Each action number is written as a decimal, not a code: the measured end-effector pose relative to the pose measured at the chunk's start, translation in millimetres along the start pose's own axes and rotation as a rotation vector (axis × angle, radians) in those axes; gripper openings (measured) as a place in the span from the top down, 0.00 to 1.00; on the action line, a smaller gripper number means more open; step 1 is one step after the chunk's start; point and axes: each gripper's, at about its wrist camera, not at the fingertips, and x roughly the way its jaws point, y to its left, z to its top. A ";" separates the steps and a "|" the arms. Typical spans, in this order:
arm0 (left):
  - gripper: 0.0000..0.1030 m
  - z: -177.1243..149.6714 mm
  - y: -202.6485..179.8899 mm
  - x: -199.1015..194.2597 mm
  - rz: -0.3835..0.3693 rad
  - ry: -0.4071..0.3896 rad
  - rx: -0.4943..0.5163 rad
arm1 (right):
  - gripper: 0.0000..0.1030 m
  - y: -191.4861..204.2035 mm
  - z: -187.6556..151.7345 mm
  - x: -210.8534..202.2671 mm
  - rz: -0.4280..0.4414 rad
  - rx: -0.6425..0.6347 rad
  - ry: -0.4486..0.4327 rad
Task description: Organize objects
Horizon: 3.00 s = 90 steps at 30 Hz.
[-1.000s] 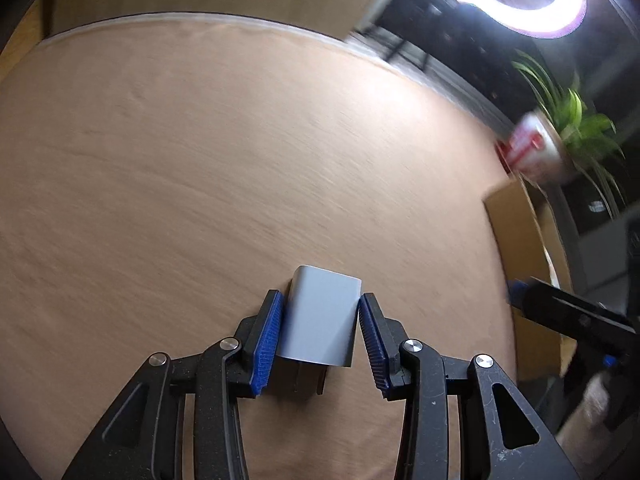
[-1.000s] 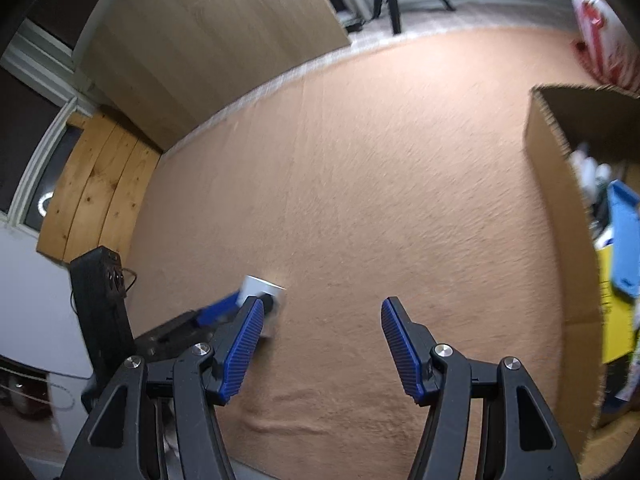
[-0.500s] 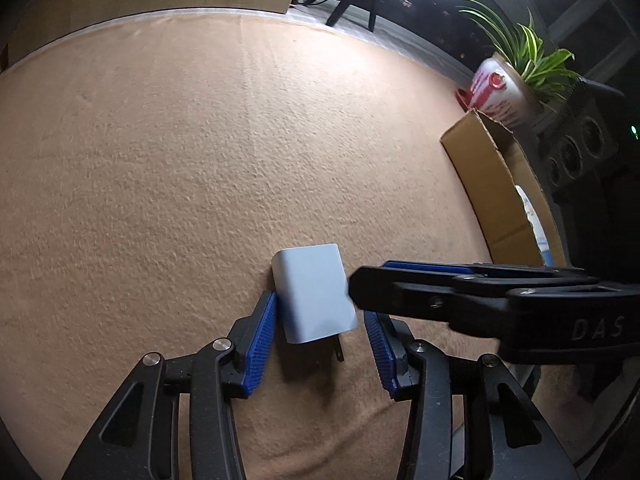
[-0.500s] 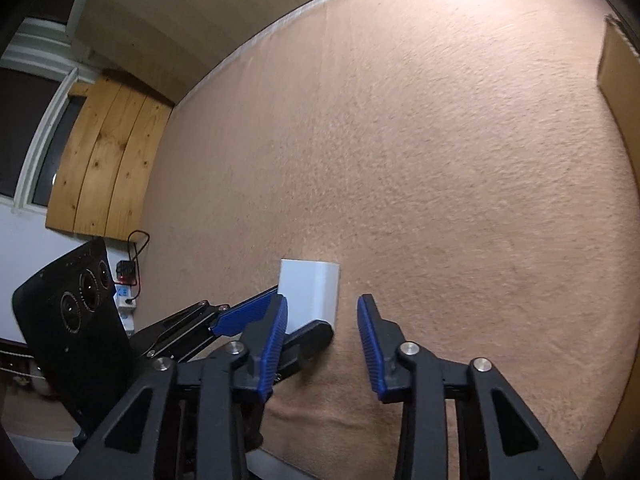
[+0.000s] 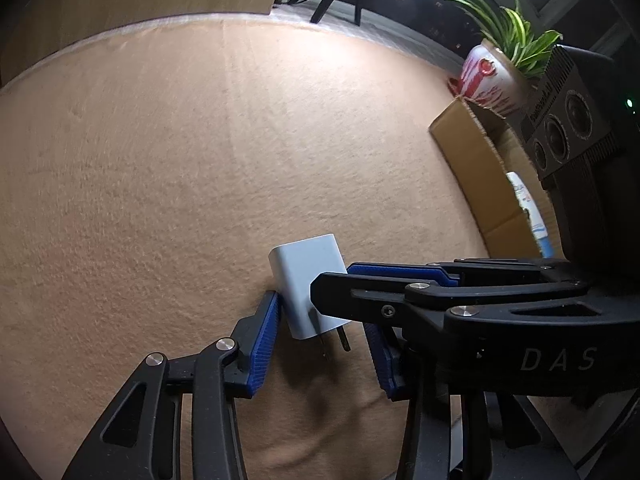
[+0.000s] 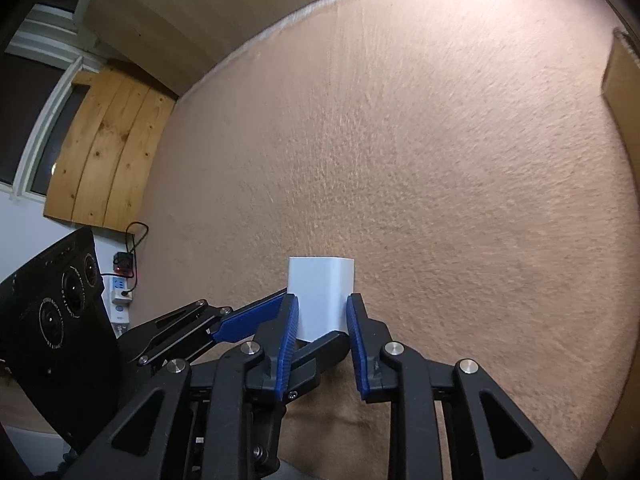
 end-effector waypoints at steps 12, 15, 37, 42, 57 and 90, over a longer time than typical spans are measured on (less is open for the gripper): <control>0.56 28.6 -92.7 -24.2 -0.059 -0.078 0.149 | 0.78 -24.5 -13.4 -104.4 -0.041 0.035 -0.193; 0.56 33.2 -126.0 -20.9 -0.086 -0.085 0.200 | 0.78 -40.9 -21.1 -130.2 -0.060 0.058 -0.234; 0.56 22.8 -261.1 40.2 -0.226 0.052 0.443 | 0.78 -140.6 -84.9 -204.5 -0.165 0.251 -0.342; 0.45 23.2 -261.6 43.8 -0.209 0.064 0.442 | 0.63 -147.7 -88.3 -212.1 -0.190 0.292 -0.384; 0.42 33.9 -205.5 18.5 -0.119 0.009 0.333 | 0.63 -124.0 -81.1 -203.0 -0.218 0.240 -0.386; 0.13 9.4 -17.8 -110.6 0.256 -0.228 0.010 | 0.42 19.1 -38.7 -118.9 -0.295 -0.075 -0.380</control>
